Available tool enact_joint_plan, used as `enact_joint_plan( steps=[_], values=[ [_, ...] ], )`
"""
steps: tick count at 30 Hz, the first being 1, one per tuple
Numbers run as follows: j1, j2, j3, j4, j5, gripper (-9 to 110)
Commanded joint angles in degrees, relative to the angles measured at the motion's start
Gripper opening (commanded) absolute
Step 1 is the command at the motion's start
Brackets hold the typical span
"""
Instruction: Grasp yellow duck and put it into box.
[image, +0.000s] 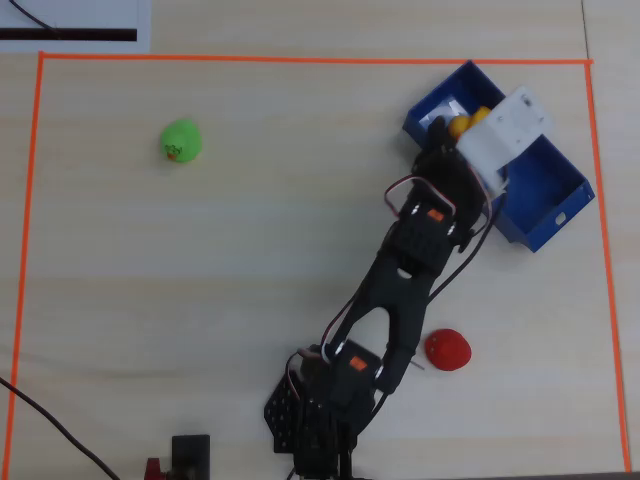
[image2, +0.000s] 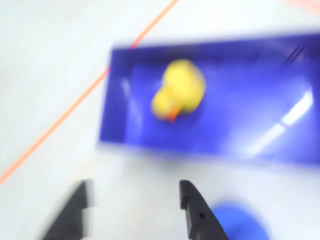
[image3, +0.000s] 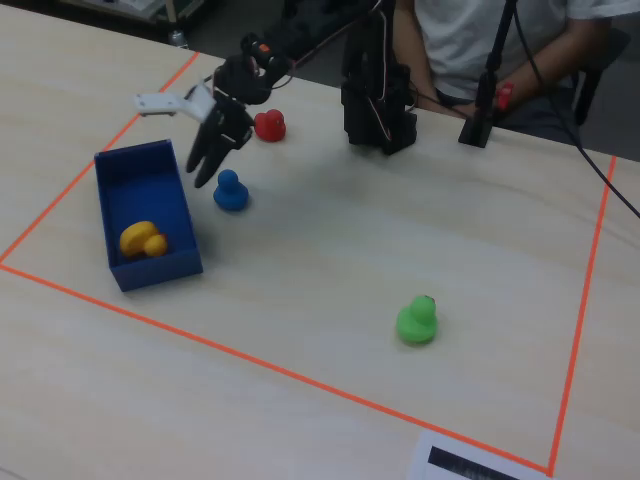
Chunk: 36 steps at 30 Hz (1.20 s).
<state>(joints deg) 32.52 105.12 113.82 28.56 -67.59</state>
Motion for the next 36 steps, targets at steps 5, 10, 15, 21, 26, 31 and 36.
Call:
enact_joint_plan(
  steps=[5,10,15,21,26,31,36],
  values=[
    [-14.68,45.26,28.48,11.07,0.97,0],
    [-21.62,64.25,44.38,23.12,2.55,0],
    [-24.17,74.97,54.14,33.40,1.93,0],
    [-23.03,84.46,64.42,42.01,0.53,0],
    [-23.91,84.46,64.42,46.05,-0.62,0],
    [-24.87,84.46,64.42,46.05,-0.62,0],
    [-24.87,84.46,64.42,46.05,-0.62,0]
  ],
)
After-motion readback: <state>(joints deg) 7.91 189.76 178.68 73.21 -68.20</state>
